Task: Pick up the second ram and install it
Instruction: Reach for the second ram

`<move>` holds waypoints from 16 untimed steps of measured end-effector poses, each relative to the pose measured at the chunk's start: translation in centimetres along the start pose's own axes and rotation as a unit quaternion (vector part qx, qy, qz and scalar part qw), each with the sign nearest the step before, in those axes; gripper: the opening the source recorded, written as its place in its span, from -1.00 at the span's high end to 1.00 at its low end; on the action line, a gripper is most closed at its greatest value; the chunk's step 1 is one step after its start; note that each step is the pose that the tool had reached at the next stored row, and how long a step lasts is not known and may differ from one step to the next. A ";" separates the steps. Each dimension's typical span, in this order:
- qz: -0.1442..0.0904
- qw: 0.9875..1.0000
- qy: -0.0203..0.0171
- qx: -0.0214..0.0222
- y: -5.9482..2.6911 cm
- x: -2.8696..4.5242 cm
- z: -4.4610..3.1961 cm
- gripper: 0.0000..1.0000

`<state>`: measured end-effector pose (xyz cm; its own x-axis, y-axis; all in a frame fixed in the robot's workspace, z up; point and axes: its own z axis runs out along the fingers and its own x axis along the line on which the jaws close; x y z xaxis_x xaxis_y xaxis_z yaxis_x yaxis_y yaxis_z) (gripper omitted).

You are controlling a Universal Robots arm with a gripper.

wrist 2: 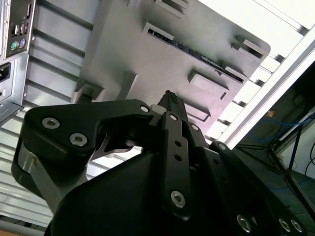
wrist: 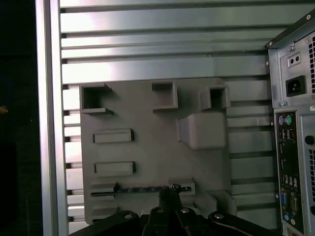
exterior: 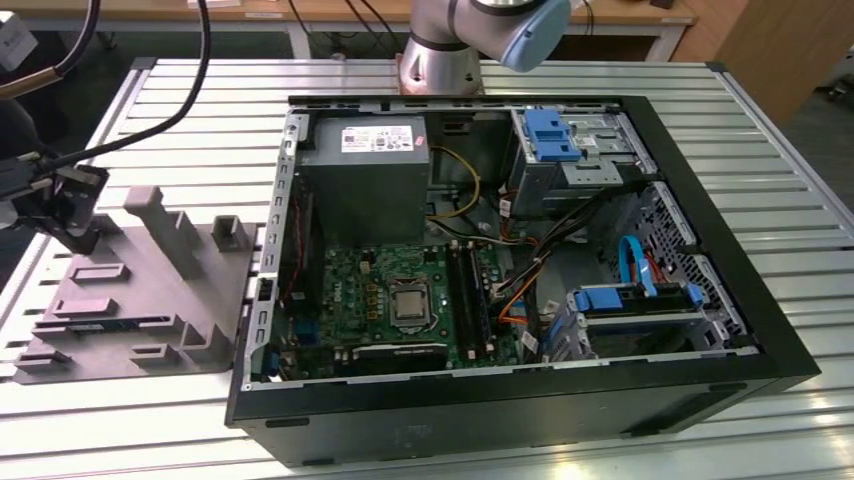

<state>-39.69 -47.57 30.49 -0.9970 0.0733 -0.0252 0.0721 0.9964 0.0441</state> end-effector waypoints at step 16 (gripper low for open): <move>-0.002 1.000 0.000 0.000 -1.12 1.44 1.81 0.79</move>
<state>-41.15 -48.51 28.60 -0.9973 0.0685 -0.0252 0.0673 0.9968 0.0441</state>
